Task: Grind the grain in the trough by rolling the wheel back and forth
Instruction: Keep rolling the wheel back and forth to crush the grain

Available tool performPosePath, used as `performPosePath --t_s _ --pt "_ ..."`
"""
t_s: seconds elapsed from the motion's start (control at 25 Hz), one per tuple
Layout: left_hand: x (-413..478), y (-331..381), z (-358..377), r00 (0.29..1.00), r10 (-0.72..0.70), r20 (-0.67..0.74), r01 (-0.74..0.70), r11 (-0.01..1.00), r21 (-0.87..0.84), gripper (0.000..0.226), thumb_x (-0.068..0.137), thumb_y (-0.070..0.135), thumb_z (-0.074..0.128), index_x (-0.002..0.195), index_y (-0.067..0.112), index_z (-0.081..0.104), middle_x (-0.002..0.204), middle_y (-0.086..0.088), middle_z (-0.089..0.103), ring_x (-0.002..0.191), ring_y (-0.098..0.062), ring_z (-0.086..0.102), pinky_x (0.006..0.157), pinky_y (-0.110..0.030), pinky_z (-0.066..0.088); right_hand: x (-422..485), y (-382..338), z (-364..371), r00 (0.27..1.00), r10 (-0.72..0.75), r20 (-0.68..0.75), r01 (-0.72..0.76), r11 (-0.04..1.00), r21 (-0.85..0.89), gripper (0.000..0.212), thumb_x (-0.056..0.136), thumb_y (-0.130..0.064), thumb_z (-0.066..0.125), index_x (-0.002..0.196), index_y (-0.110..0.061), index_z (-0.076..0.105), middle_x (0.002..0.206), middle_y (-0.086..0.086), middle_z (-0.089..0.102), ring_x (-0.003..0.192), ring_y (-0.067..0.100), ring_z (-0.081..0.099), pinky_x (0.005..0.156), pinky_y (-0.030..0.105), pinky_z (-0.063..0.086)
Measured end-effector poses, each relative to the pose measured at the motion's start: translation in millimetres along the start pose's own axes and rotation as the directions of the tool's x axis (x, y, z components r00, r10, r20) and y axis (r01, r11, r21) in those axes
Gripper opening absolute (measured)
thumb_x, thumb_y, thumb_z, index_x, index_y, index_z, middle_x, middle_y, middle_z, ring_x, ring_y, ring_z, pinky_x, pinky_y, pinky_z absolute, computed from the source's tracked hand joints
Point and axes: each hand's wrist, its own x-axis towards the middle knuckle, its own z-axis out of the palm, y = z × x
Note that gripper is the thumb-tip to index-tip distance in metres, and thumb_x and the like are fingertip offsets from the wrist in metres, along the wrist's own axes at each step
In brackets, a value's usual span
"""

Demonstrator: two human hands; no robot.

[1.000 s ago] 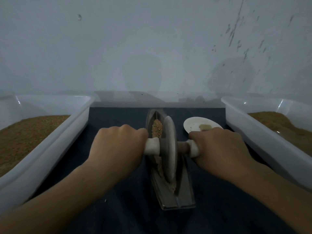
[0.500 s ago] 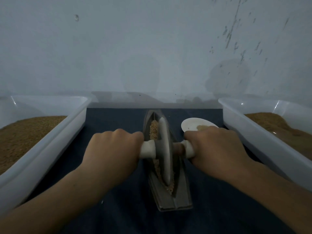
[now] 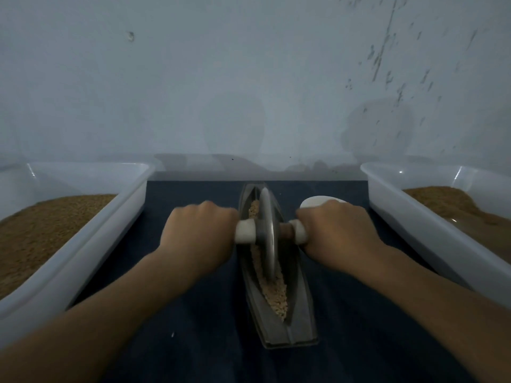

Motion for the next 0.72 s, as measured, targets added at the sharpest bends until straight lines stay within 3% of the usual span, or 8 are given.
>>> performPosePath --t_s 0.08,0.16,0.24,0.32,0.44,0.56,0.64,0.72 --pt "-26.8 -2.4 -9.4 0.989 0.086 -0.118 -0.087 0.996 -0.005 0.044 0.057 0.034 0.073 0.068 0.031 0.030 0.056 0.012 0.013 0.045 -0.008 0.004 0.047 -0.019 0.007 -27.6 0.6 -6.8 0.989 -0.060 -0.132 0.052 0.997 -0.062 0.040 0.064 -0.039 0.063 0.065 -0.034 0.023 0.059 -0.009 0.040 0.050 0.014 0.039 0.044 0.021 0.014" --pt "-21.4 -5.6 -9.9 0.983 0.115 -0.143 -0.115 0.993 0.006 0.051 0.053 0.034 0.074 0.070 0.033 0.026 0.056 0.011 0.009 0.046 -0.008 0.000 0.049 -0.018 0.004 -30.6 3.4 -8.3 0.986 -0.070 -0.152 0.059 0.995 -0.076 0.041 0.060 -0.040 0.063 0.066 -0.036 0.022 0.055 -0.010 0.036 0.047 0.013 0.034 0.047 0.019 0.008" --pt "-8.7 0.8 1.0 0.999 0.038 0.006 -0.038 0.998 0.053 0.037 0.068 0.035 0.070 0.072 0.032 0.034 0.057 0.010 0.018 0.044 -0.011 0.012 0.045 -0.023 0.013 -13.0 -1.0 0.0 0.997 -0.004 -0.076 0.000 0.999 -0.050 0.042 0.069 -0.038 0.066 0.067 -0.033 0.024 0.063 -0.009 0.044 0.054 0.016 0.044 0.046 0.023 0.016" --pt "24.6 1.0 16.5 0.996 -0.066 0.059 0.064 0.997 0.035 0.011 0.082 0.032 0.062 0.083 0.029 0.051 0.066 0.007 0.037 0.053 -0.016 0.037 0.050 -0.031 0.031 21.8 -5.4 8.0 0.996 0.078 -0.037 -0.078 0.997 -0.009 0.032 0.081 -0.036 0.066 0.074 -0.032 0.034 0.076 -0.007 0.054 0.067 0.021 0.054 0.052 0.028 0.028" --pt "51.4 -1.2 14.7 0.980 -0.112 0.167 0.117 0.993 -0.021 0.010 0.086 0.027 0.060 0.095 0.028 0.061 0.077 0.003 0.051 0.067 -0.020 0.049 0.059 -0.034 0.039 52.3 -7.1 4.3 0.989 0.138 0.058 -0.140 0.990 0.025 0.021 0.085 -0.037 0.065 0.081 -0.031 0.045 0.084 -0.003 0.056 0.084 0.026 0.062 0.062 0.033 0.036" --pt "17.4 -0.6 6.8 0.995 -0.069 0.074 0.070 0.997 -0.020 0.013 0.082 0.032 0.063 0.083 0.031 0.050 0.066 0.008 0.034 0.055 -0.015 0.035 0.051 -0.030 0.030 20.4 -5.5 -4.7 0.996 0.060 0.062 -0.062 0.998 0.033 0.029 0.081 -0.036 0.066 0.075 -0.033 0.038 0.081 -0.006 0.054 0.074 0.022 0.056 0.057 0.031 0.035" --pt "-17.6 -0.6 -2.6 0.998 0.030 -0.048 -0.030 1.000 -0.001 0.040 0.068 0.037 0.071 0.072 0.034 0.031 0.058 0.011 0.019 0.046 -0.010 0.014 0.045 -0.023 0.012 -14.8 -6.4 -11.1 0.998 -0.030 -0.053 0.028 0.999 -0.030 0.040 0.072 -0.036 0.065 0.068 -0.034 0.025 0.070 -0.006 0.049 0.059 0.018 0.049 0.047 0.025 0.025" --pt "-26.8 -5.7 -10.6 0.984 0.091 -0.156 -0.092 0.996 -0.002 0.052 0.055 0.038 0.073 0.070 0.035 0.024 0.056 0.012 0.010 0.046 -0.008 0.002 0.049 -0.018 0.003 -33.4 -2.7 -17.8 0.983 -0.078 -0.164 0.069 0.996 -0.057 0.044 0.061 -0.038 0.064 0.066 -0.035 0.021 0.058 -0.008 0.041 0.048 0.015 0.039 0.046 0.020 0.012"
